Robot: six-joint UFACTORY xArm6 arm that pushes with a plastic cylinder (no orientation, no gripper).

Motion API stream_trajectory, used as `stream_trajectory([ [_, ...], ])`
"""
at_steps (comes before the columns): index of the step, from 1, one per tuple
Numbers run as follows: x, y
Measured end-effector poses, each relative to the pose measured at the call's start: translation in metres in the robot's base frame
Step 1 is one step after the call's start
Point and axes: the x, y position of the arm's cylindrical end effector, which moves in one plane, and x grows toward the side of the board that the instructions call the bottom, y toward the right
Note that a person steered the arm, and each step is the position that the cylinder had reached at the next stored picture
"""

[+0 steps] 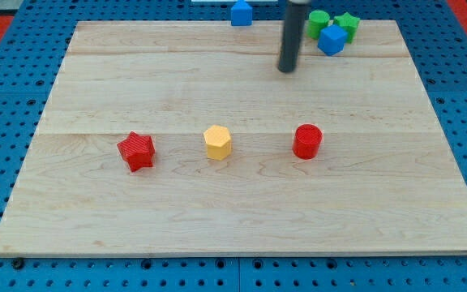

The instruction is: Slide the red circle to the top center

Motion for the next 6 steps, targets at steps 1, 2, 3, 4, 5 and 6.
stream_trajectory([
  [1,-0.017,0.006],
  [2,0.083,0.063],
  [3,0.159,0.140],
  [4,0.188,0.073],
  [5,0.221,0.028],
  [6,0.203,-0.044],
])
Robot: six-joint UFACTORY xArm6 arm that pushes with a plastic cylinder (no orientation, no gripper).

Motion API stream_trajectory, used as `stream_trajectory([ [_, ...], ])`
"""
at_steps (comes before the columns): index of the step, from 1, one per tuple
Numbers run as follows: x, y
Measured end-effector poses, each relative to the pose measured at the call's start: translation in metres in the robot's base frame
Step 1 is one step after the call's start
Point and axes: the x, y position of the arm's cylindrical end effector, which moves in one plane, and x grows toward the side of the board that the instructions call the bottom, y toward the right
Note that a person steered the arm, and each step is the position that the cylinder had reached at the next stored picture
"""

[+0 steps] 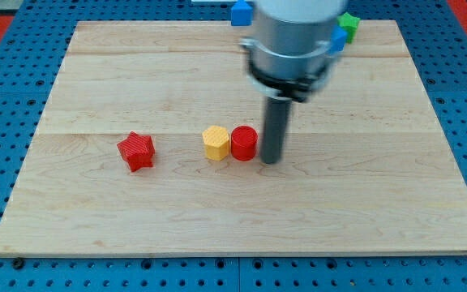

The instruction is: Slide the red circle to the top center

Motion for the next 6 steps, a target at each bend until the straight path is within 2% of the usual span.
stream_trajectory([
  [1,-0.025,-0.072],
  [2,-0.057,-0.077],
  [3,-0.135,-0.112],
  [4,-0.107,-0.100],
  [5,-0.097,-0.161],
  [6,-0.119,-0.223],
])
